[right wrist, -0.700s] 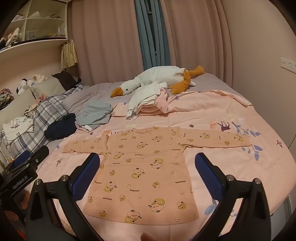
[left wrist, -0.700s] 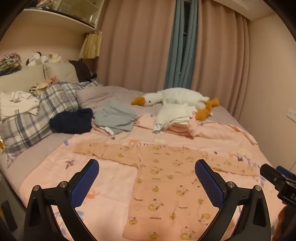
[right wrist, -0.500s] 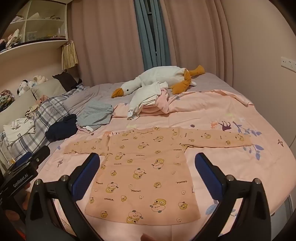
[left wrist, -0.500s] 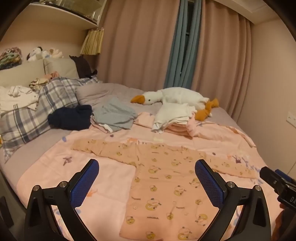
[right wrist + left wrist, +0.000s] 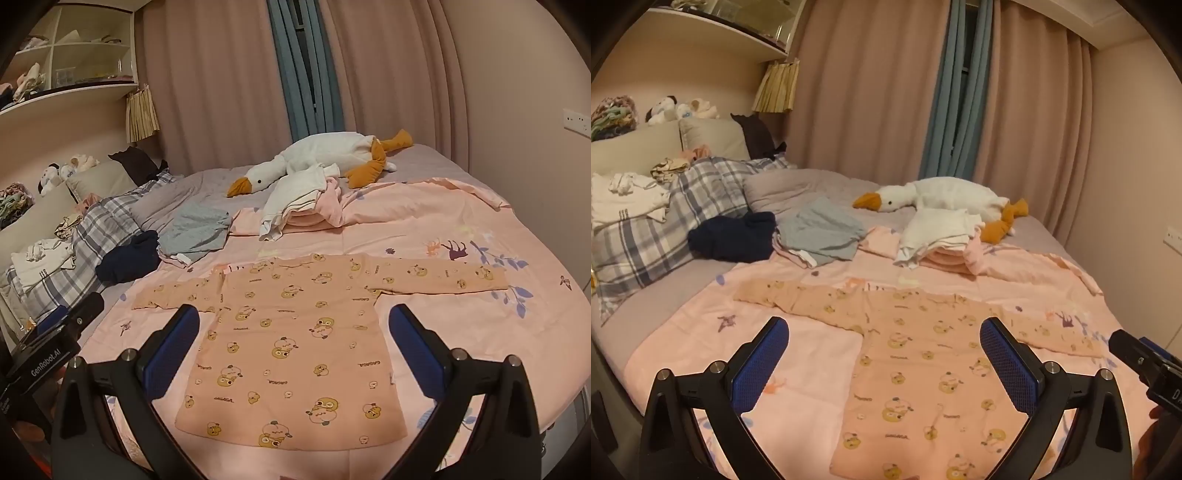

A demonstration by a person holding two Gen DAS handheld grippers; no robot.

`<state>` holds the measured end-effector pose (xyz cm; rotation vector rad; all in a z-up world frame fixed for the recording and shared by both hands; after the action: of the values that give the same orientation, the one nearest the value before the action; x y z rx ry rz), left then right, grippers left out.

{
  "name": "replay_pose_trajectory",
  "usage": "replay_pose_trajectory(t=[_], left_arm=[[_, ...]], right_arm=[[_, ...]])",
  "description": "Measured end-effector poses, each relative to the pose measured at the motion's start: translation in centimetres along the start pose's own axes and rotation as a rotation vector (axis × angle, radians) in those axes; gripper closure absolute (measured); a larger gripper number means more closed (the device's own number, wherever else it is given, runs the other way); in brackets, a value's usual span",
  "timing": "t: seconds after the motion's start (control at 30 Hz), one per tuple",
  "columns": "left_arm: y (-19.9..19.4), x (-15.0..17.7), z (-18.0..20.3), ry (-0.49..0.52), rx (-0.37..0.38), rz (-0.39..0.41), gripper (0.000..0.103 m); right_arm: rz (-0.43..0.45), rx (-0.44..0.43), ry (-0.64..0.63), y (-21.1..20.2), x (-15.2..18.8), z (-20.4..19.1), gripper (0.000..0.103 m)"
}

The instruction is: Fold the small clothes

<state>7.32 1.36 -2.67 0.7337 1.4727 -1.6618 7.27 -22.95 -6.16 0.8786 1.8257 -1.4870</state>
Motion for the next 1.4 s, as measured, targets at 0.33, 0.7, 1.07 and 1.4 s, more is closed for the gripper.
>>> replay_pose_trajectory(t=[0.33,0.7,1.07,1.4], left_arm=[[-0.1,0.7,0.2,0.015,0.004,-0.003,0.0],[0.1,0.8,0.6,0.022,0.003,-0.015,0.0],[0.4,1.0,0.2,0.013,-0.01,-0.014,0.0],[0.4,1.3,0.7,0.043,-0.005,-0.027,0.0]], right_arm=[[0.006,0.019,-0.004,0.0,-0.1,-0.1,0.0],[0.004,0.042,-0.026,0.1,0.0,0.0,0.0],[0.008,0.047,-0.023,0.0,0.0,0.1,0.0],[0.008,0.057,-0.05,0.1,0.1,-0.3,0.0]])
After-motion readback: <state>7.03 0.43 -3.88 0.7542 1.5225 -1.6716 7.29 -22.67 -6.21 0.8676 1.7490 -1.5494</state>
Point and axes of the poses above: each gripper's, at about its wrist camera, not at the fingertips, and y roughly the way its jaws point, z to its right, x to its underside, the point moved 7 cm from there along y, roughly the way its jaws point, and after that the axes turned 6 degrees about -z, right-handed, at the moved point
